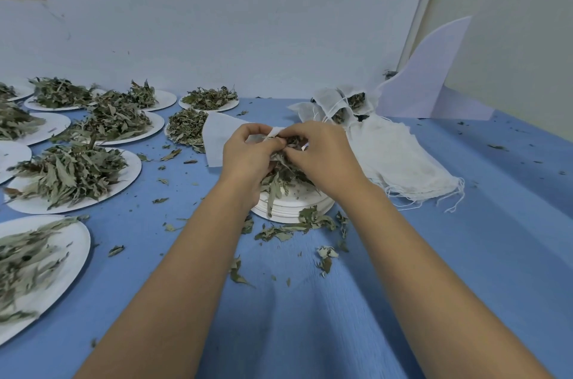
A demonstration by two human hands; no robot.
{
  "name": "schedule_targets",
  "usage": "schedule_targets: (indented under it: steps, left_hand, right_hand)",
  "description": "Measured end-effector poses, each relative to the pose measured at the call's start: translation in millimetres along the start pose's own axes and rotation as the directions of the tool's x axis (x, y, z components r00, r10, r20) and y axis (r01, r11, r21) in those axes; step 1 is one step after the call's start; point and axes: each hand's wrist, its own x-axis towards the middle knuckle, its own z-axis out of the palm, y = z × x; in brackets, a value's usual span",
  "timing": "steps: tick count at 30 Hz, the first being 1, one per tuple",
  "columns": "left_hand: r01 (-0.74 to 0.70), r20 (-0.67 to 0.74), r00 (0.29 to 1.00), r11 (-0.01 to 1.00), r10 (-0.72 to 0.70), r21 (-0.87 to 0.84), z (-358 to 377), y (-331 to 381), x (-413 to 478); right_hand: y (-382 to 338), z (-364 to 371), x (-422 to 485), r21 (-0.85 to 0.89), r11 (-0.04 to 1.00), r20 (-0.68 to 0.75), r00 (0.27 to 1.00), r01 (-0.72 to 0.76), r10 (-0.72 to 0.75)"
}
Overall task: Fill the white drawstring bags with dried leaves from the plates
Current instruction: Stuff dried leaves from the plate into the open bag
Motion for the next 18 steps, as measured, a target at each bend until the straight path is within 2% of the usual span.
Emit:
schedule_targets:
  steps: [3,6,8,11,14,18]
  left_hand:
    - [-0.010,-0.020,1.000,1.000,0.010,-0.027,-1.7,-0.5,2.0]
    - [-0.012,-0.035,0.999,0.998,0.010,-0.055,-1.9,-1.5,3.4]
    - [-0.011,-0.055,0.998,0.998,0.007,-0.069,-1.7,-1.6,4.6]
    - [0.014,-0.058,0.998,0.994,-0.020,-0.106,-1.6,-1.6,5.2]
    - [0.030,-0.016,0.999,0.990,-0.032,-0.140,-1.7,-1.4,5.4]
    - [0.070,0.056,0.997,0.973,-0.059,-0.221,0.4,2.1,6.8]
  right_hand:
    - [-1.4,-0.1,-2.1,0.204,0.973,0.020,0.994,-0.106,0.104]
    - [-0.5,-0.2,-1.0,0.313,0.931,0.093,0.982,-0.187,0.166]
    - [1.2,-0.1,-0.4,0.374,0.906,0.094,0.980,-0.198,0.175]
    - [3.0,-1.1,-0.4,0.508,0.834,0.017,0.971,-0.215,0.240]
    - [3.7,-2.5,0.4,0.597,0.772,-0.024,0.957,-0.217,0.288]
    - [3.4,-3.9,0.1,0.733,0.645,-0.012,0.944,-0.217,0.330]
